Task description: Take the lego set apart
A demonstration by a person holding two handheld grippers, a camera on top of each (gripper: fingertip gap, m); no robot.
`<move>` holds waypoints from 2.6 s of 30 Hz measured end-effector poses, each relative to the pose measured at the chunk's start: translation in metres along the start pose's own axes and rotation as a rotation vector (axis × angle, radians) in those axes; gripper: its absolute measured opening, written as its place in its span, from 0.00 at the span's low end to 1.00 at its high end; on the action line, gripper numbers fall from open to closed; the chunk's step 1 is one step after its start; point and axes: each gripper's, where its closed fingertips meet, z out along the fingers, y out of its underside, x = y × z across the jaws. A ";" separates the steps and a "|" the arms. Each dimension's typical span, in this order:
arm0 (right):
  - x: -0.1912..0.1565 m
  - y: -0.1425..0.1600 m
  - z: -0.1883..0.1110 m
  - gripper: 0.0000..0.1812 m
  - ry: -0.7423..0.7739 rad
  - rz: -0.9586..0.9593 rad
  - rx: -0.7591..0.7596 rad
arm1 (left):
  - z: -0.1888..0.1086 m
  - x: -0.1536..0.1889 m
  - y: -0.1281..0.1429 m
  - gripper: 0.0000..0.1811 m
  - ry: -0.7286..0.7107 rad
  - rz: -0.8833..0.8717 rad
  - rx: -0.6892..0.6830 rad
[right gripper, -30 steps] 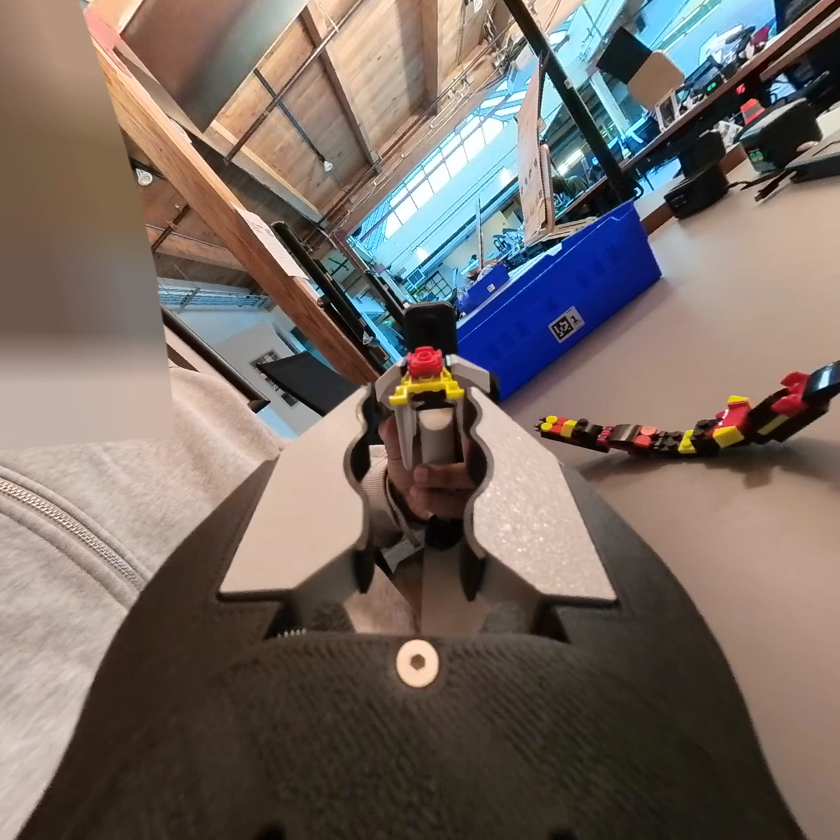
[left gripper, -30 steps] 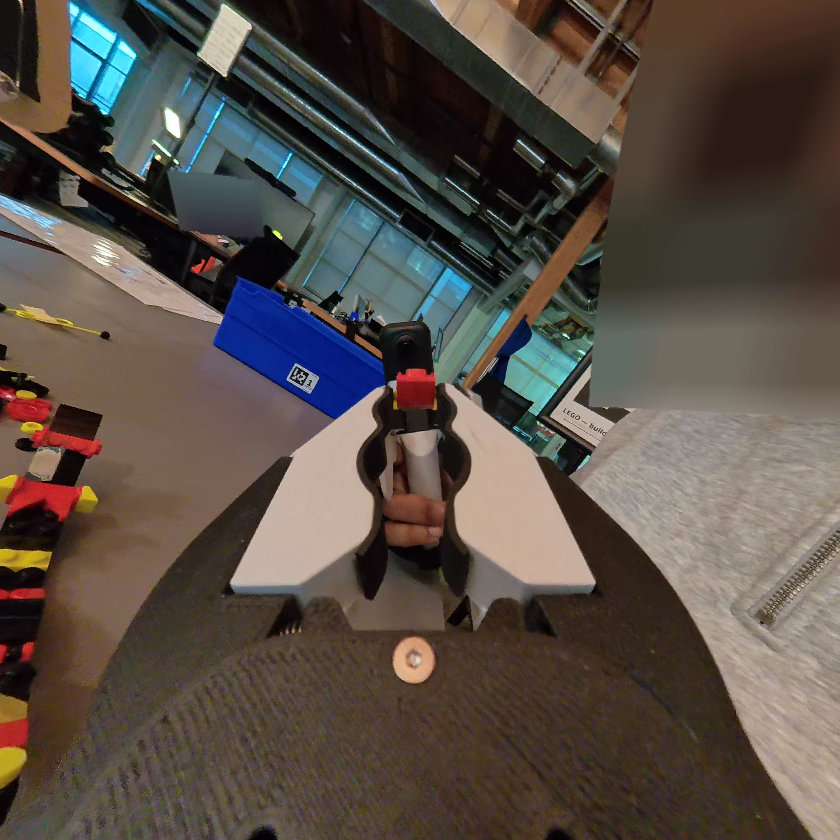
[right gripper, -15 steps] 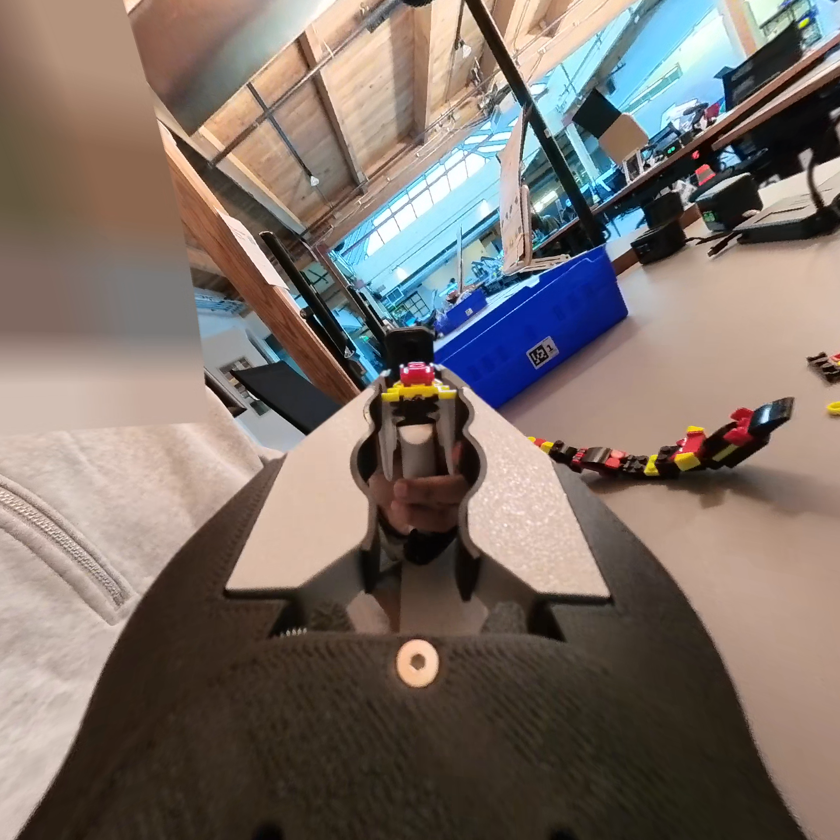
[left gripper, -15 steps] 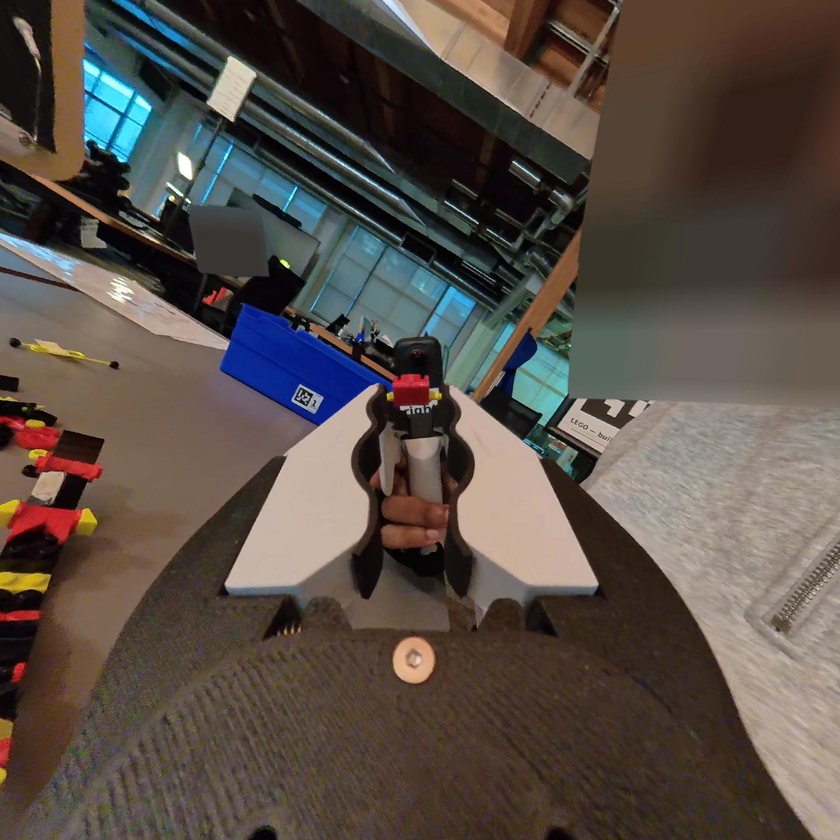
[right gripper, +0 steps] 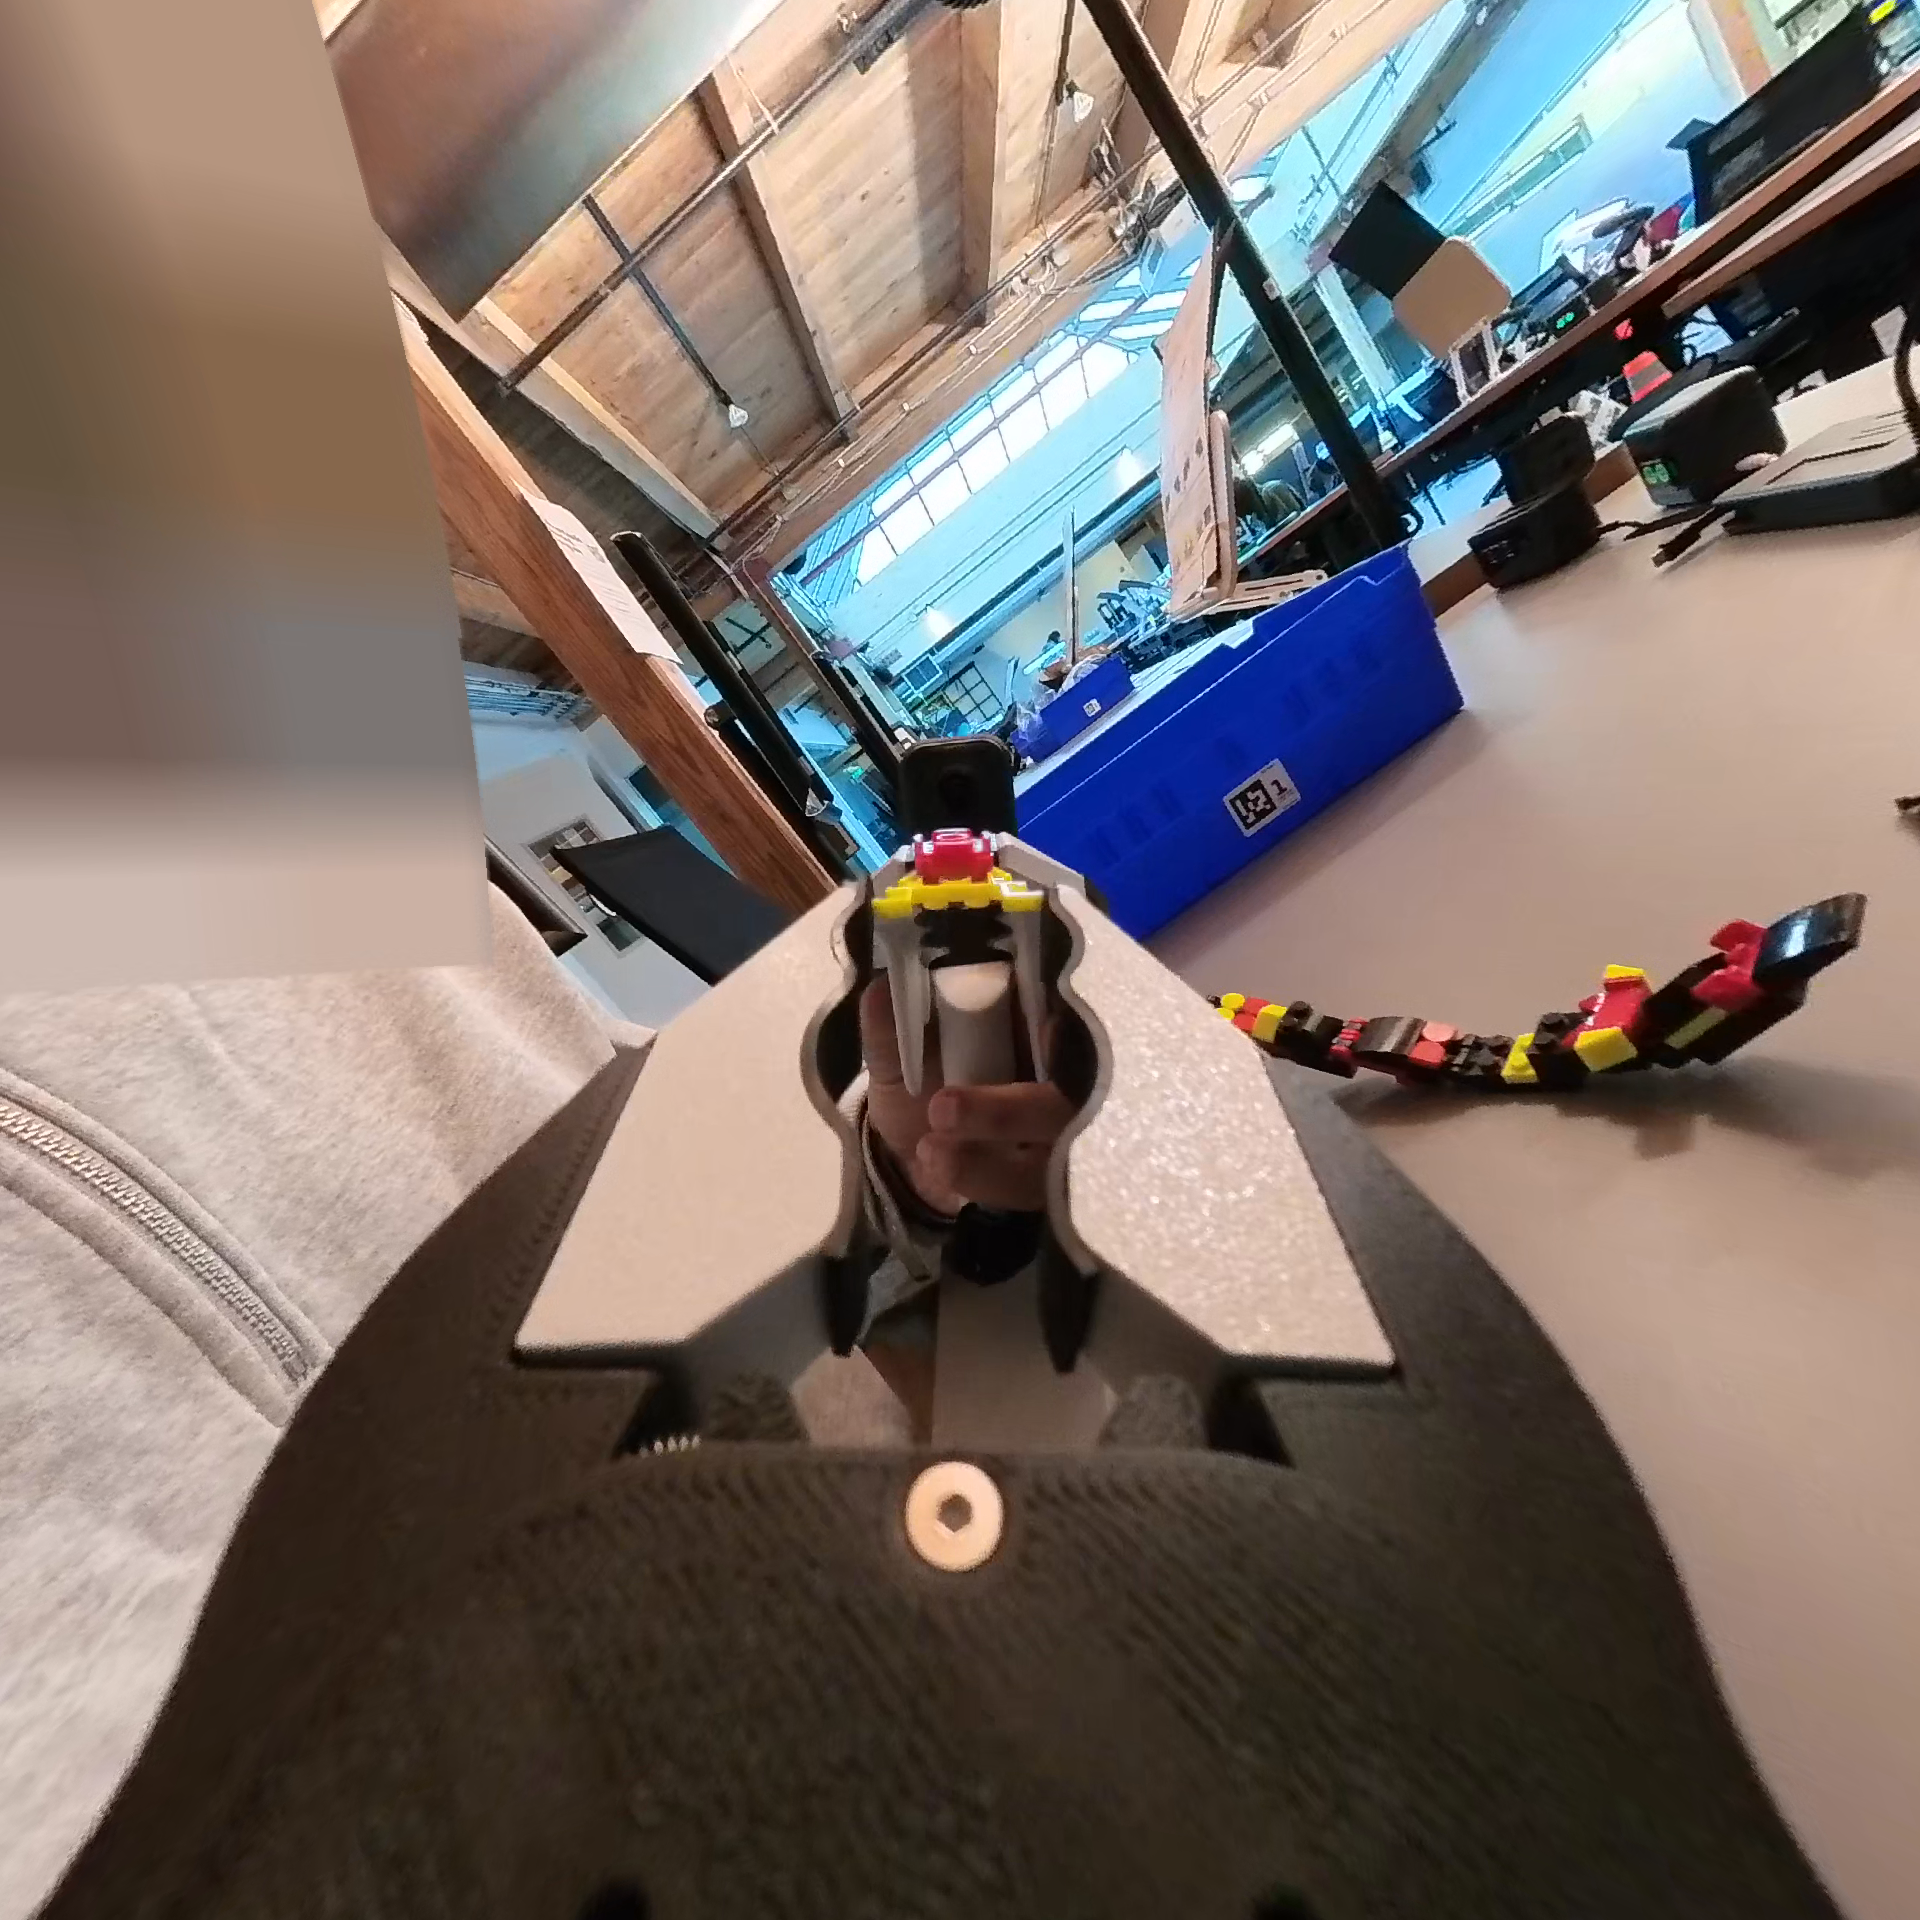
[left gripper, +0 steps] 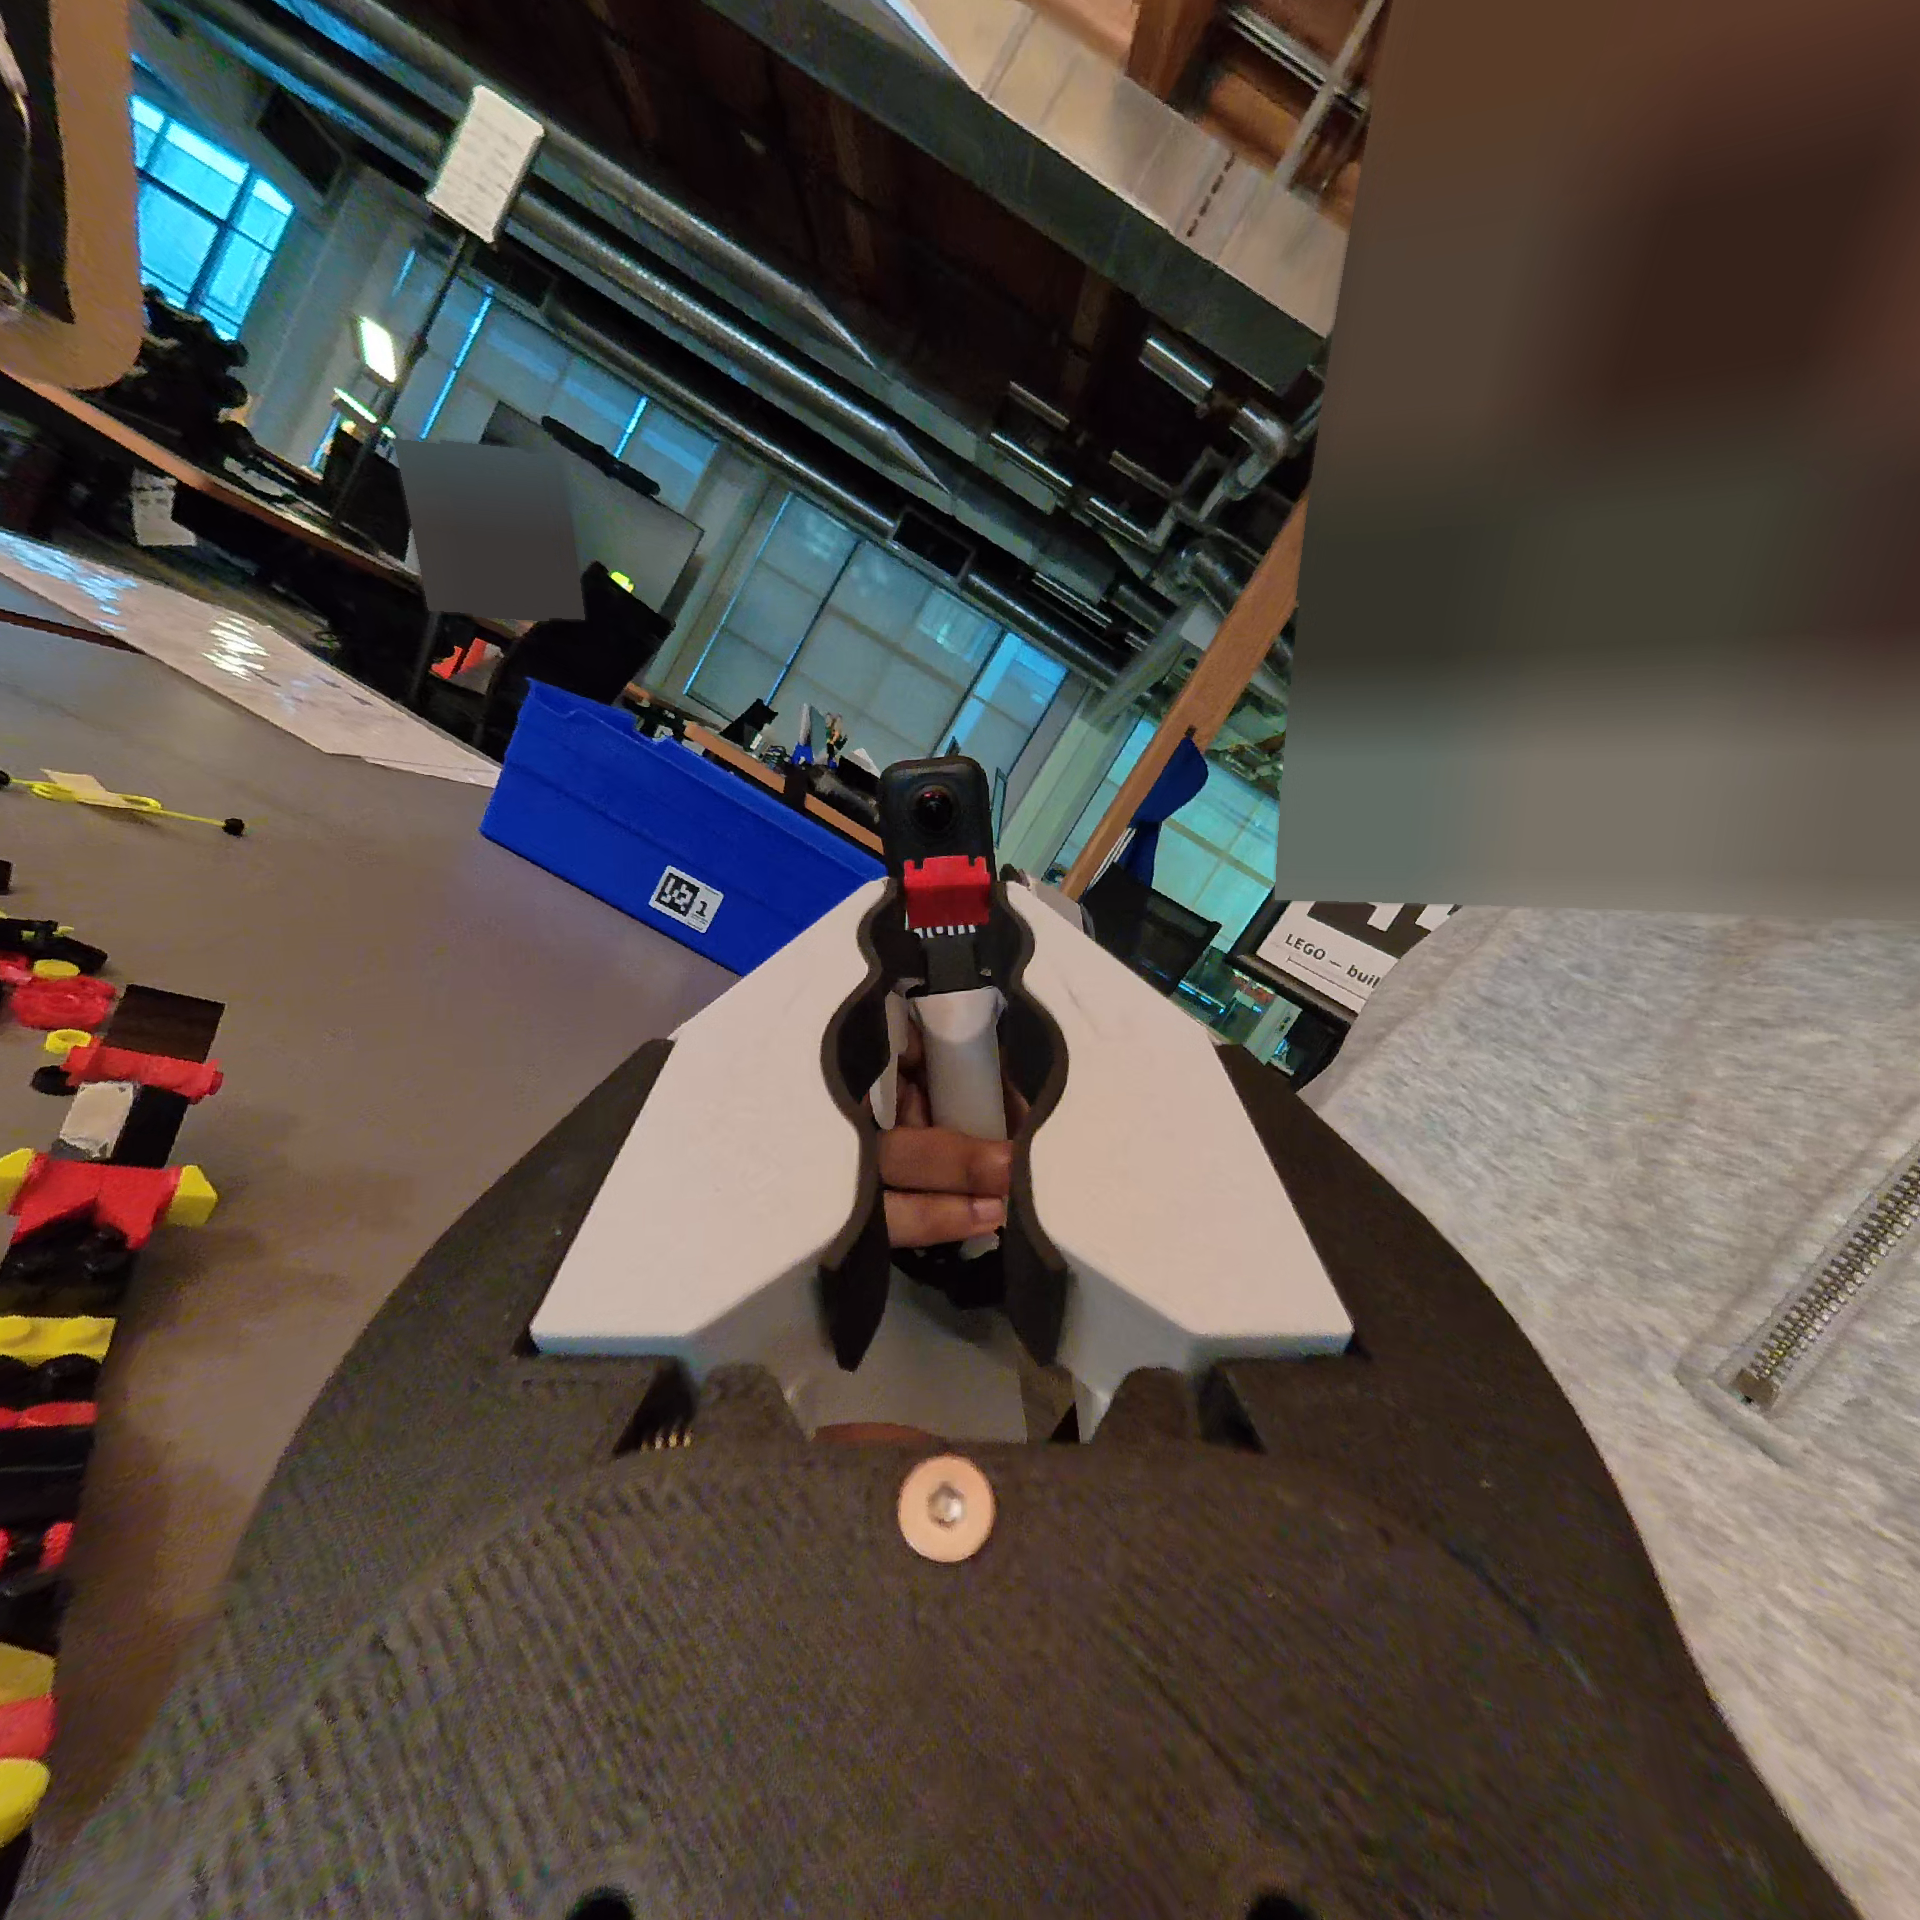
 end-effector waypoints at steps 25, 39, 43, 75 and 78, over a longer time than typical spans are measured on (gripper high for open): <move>-0.001 0.014 -0.005 0.14 0.079 -0.431 -0.162 | 0.002 0.001 0.022 0.07 -0.026 0.250 -0.204; -0.025 0.023 -0.003 0.10 -0.092 -0.363 -0.174 | 0.001 0.026 0.027 0.07 0.176 0.046 -0.216; -0.023 0.021 -0.003 0.09 -0.066 -0.376 -0.172 | 0.002 0.023 0.025 0.07 0.167 0.004 -0.194; -0.007 0.001 -0.001 0.06 -0.017 0.002 -0.017 | 0.008 0.005 0.021 0.10 0.000 0.060 -0.195; -0.002 0.000 -0.001 0.06 -0.006 0.058 0.018 | 0.009 0.001 0.022 0.11 -0.022 0.060 -0.197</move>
